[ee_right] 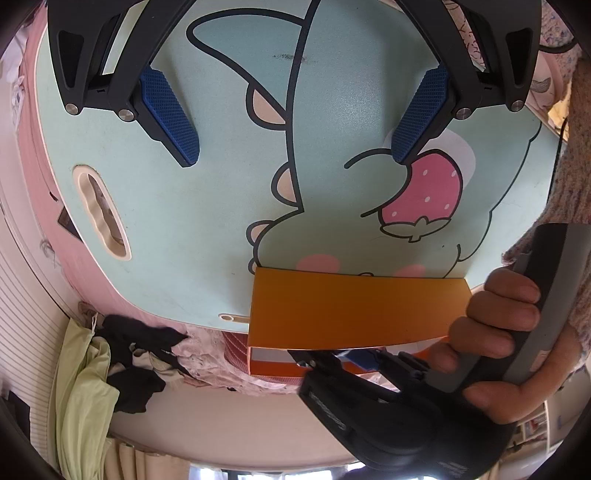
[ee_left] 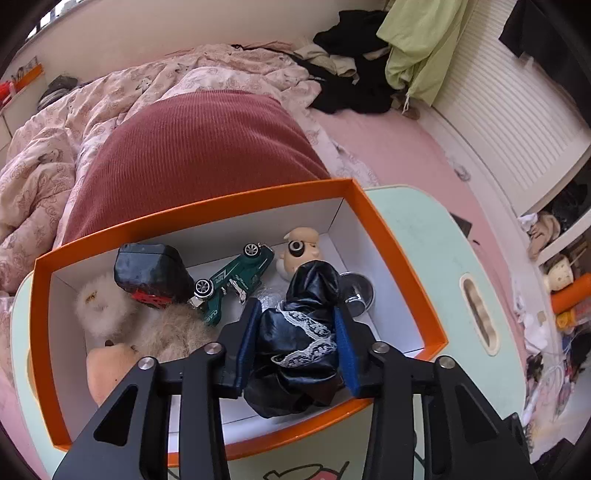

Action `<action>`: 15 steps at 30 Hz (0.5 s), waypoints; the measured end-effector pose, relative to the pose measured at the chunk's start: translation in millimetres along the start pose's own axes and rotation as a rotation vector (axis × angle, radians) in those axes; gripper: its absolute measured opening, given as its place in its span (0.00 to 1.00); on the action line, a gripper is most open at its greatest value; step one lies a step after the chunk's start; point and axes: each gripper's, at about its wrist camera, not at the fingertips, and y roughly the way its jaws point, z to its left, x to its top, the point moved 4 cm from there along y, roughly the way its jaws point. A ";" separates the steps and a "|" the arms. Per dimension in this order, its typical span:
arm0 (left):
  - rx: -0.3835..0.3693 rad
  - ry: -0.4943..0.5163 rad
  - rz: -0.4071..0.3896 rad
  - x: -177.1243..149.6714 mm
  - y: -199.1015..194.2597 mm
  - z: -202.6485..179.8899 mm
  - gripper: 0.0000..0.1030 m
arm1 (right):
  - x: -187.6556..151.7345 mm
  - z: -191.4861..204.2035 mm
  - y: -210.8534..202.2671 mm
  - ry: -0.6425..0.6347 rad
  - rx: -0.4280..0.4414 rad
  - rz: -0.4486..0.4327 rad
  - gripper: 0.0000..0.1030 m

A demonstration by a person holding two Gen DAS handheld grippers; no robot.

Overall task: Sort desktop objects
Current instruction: 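Carry the black lace cloth out of the box with the left gripper and release it on the table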

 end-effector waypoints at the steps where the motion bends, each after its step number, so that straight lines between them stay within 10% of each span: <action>1: -0.025 -0.004 -0.016 -1.4 -8.6 2.2 0.29 | 0.1 -0.2 -0.4 0.000 0.000 0.000 1.00; 9: -0.184 0.035 -0.289 -42.1 -133.6 9.1 0.29 | -0.2 -4.3 -2.6 0.001 0.000 0.000 1.00; 15: -0.197 0.064 -0.298 -95.0 -145.4 15.2 0.29 | -1.1 -12.1 -0.7 0.002 0.000 0.000 1.00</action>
